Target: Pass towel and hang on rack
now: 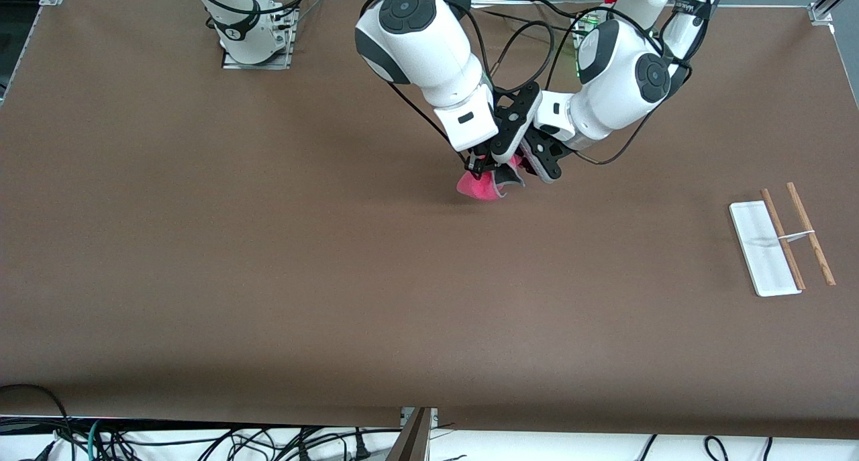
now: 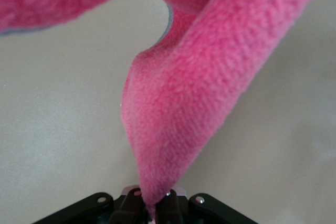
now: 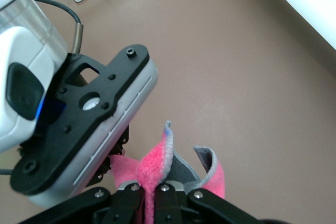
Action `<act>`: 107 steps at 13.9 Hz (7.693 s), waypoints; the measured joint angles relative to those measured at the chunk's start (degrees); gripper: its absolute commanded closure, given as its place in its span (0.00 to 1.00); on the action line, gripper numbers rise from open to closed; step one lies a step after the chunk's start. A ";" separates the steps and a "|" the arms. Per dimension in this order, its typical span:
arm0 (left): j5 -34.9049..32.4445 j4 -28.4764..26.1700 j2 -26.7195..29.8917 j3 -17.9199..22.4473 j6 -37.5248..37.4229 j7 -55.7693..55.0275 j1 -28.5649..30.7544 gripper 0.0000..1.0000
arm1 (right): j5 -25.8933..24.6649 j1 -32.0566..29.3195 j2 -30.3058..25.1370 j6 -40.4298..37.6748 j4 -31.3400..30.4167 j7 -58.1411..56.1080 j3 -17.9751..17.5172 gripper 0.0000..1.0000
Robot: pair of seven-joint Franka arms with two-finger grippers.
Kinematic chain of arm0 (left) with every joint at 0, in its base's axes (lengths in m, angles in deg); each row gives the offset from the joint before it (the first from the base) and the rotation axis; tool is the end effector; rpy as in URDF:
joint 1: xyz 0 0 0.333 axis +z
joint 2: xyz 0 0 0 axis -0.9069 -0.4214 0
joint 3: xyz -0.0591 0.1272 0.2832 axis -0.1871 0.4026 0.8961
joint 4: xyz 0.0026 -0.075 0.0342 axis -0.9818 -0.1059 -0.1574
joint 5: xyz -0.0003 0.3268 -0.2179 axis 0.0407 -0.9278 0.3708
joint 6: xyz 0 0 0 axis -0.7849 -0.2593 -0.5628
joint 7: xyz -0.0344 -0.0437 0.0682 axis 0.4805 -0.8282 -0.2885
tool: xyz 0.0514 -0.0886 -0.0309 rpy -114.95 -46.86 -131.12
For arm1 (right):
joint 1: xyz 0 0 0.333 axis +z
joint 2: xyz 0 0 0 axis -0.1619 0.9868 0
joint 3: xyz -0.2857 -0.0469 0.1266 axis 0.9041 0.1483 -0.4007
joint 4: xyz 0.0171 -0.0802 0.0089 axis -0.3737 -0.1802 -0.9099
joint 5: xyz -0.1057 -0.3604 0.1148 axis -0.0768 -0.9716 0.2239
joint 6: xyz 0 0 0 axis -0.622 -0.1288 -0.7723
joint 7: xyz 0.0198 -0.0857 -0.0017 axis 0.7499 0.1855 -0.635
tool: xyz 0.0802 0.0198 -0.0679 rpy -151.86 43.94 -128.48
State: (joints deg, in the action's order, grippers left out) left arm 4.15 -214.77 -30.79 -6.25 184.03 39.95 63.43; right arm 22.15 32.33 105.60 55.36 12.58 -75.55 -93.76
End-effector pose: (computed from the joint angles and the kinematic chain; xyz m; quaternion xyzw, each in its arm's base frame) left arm 0.4765 -0.2641 0.3527 0.8837 -0.4149 0.0708 0.2046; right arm 0.5132 0.5856 0.4913 -0.8447 -0.4815 -0.1678 0.1628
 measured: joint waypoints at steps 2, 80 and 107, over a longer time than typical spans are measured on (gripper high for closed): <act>0.00 -0.01 -0.01 0.13 -0.24 0.00 0.22 1.00 | 0.00 -0.09 0.00 0.00 0.00 0.00 0.04 0.60; -38.71 48.03 -23.02 0.52 -27.42 54.77 51.77 0.00 | -13.05 -43.15 -29.61 -40.48 -19.10 14.25 -1.00 0.00; -32.24 22.76 14.15 29.81 -51.14 -32.34 1.67 0.00 | -12.57 -43.26 -29.59 -40.08 -18.90 14.25 -0.95 0.00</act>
State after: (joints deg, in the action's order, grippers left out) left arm -28.09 -192.01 -16.64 23.57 132.89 7.60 65.10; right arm 9.57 -10.93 76.01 15.27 -6.32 -61.30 -94.71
